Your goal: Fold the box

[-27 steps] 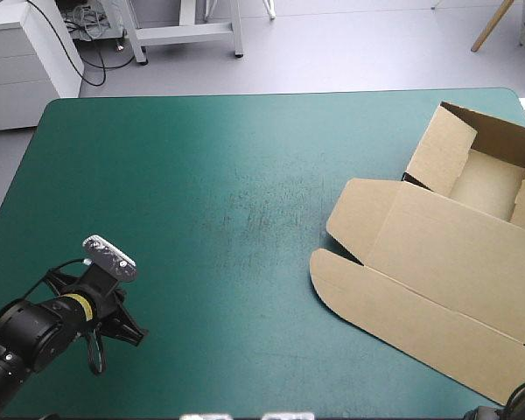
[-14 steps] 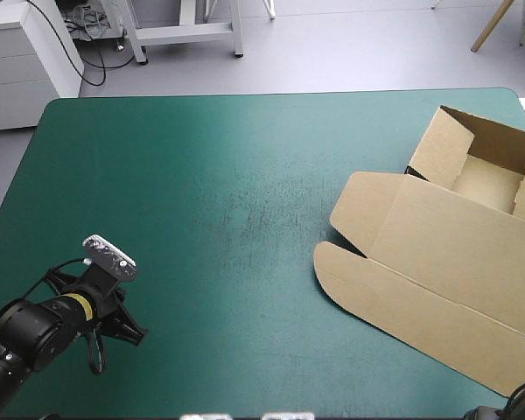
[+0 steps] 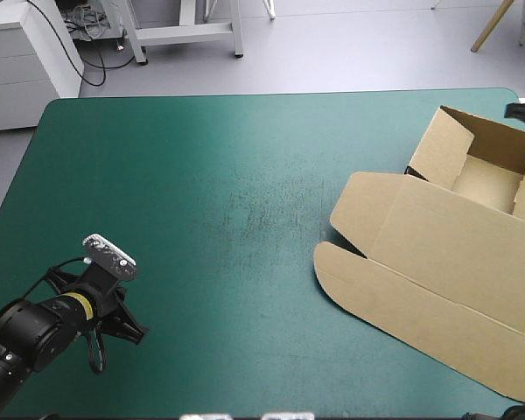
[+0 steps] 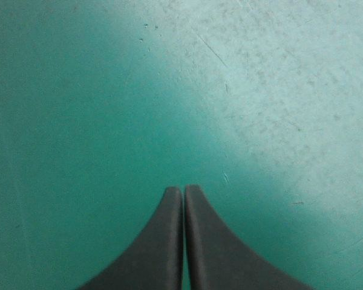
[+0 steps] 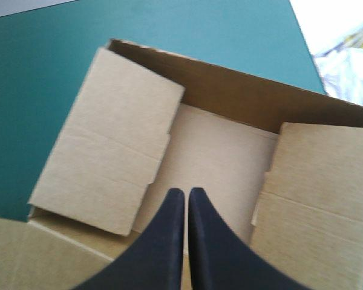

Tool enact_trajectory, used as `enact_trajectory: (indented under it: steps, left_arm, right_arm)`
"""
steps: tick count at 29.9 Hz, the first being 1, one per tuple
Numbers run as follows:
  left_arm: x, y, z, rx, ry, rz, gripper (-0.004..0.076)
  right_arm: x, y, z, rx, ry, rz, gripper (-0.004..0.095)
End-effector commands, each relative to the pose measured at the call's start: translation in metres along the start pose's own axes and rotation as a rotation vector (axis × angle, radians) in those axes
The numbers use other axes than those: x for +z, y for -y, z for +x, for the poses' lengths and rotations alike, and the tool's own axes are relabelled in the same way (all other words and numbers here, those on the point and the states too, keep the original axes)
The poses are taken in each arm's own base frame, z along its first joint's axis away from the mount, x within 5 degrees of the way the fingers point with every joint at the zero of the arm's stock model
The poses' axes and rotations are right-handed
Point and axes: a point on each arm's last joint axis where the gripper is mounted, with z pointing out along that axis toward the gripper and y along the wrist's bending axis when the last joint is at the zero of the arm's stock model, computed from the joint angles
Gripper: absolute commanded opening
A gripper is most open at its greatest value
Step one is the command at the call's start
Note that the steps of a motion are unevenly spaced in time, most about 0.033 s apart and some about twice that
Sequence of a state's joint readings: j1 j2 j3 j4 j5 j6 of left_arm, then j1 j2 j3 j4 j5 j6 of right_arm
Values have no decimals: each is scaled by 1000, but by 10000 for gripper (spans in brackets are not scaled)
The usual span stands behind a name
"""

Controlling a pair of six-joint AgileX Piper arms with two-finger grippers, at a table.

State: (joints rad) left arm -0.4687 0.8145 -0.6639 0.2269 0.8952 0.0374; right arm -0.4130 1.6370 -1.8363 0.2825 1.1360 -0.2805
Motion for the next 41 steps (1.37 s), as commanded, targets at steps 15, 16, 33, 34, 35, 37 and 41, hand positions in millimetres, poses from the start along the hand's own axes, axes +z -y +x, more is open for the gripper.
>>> enact_trajectory:
  steps: [15, 16, 33, 34, 35, 37, 41]
  left_arm:
    - [-12, -1, -1, -6, 133, -12, -10]
    - [-12, 0, 3, -6, 136, -13, -10]
    - [-37, 9, 63, -69, 281, -5, -10]
    - [-39, 9, 64, -71, 290, -7, -10]
    - [-39, 9, 64, -71, 291, -7, -10]
    - [-39, 9, 65, -71, 284, -7, -10]
    - [-38, 9, 66, -75, 267, 1, -10]
  right_arm:
    - [-28, -176, 28, -468, 19, -148, 1]
    - [-28, -179, 35, -470, 24, -159, 1]
    - [-60, -133, 185, -464, 94, -192, -4]
    - [-62, -130, 195, -461, 108, -193, -4]
    - [-65, -127, 204, -455, 117, -200, -4]
    - [-70, -121, 221, -448, 128, -207, -4]
    - [-85, -109, 249, -439, 191, -214, -4]
